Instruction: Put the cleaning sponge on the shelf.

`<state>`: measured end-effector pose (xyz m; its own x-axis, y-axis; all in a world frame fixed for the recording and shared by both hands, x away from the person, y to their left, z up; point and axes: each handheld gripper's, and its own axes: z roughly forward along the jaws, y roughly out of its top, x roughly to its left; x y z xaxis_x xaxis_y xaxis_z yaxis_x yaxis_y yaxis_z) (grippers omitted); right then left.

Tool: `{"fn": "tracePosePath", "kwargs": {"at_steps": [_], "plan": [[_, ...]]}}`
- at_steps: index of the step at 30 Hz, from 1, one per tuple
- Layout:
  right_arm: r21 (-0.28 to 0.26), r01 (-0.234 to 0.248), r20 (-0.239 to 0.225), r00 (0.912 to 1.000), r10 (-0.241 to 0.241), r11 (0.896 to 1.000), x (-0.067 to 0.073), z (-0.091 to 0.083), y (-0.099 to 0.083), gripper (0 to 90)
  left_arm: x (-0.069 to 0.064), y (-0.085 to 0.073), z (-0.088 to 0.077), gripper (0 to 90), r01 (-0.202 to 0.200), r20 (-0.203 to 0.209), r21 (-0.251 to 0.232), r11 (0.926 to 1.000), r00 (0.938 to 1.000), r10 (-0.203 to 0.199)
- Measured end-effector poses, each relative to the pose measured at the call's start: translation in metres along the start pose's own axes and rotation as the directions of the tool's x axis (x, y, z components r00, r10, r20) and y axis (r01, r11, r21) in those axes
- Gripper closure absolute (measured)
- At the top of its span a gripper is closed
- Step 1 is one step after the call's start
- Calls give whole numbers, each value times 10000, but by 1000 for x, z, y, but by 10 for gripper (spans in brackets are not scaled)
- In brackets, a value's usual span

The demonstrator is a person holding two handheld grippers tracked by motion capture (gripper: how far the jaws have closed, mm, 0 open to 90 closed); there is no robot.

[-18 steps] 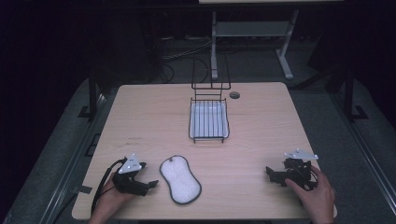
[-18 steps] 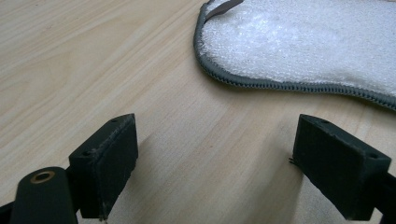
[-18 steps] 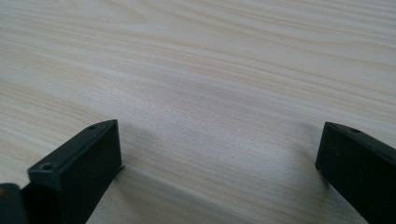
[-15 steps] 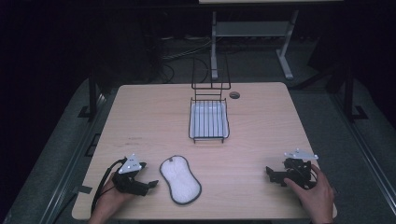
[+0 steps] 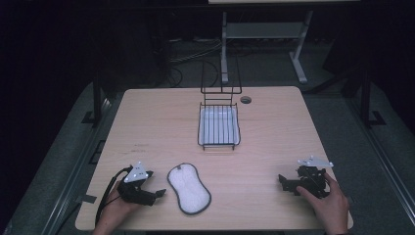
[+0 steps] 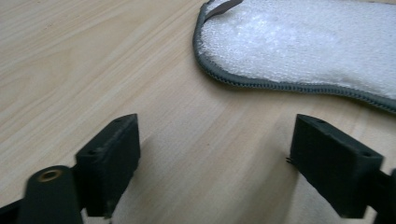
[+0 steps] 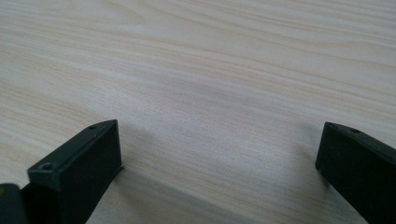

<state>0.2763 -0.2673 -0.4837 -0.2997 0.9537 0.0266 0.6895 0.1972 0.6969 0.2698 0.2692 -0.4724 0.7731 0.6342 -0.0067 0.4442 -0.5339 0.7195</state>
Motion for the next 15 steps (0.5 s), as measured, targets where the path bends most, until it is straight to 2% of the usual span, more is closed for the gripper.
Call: {"fn": "tracePosePath", "kwargs": {"at_steps": [5,6,8,9,10,13,14,15], "plan": [[10,-14,-8,10000,14,10000,0,0,0,0,-1,3,-5,234,125,-3,-86,9999,9999,-125],[10,-15,-8,10000,15,10000,0,0,0,0,-1,4,-6,300,220,56,-175,9996,9997,-219],[7,-14,-6,10000,14,10000,0,0,0,0,-2,6,-9,322,267,54,-173,9995,9996,-266],[12,-9,-10,10000,9,10000,0,0,0,0,-2,7,-11,371,304,100,-172,9994,9995,-302],[-4,9,4,10000,-9,10000,0,0,0,0,-4,9,-13,460,368,158,-245,9990,9992,-364],[-3,8,3,10000,-8,10000,0,0,0,0,-5,11,-16,610,368,203,-301,9989,9991,-362],[-2,14,-2,10000,-14,10000,0,0,0,0,-5,14,-19,692,410,346,-282,9988,9986,-400],[-4,10,-2,10000,-10,10000,0,0,0,0,-6,14,-19,734,501,424,-344,9982,9979,-486]]}}
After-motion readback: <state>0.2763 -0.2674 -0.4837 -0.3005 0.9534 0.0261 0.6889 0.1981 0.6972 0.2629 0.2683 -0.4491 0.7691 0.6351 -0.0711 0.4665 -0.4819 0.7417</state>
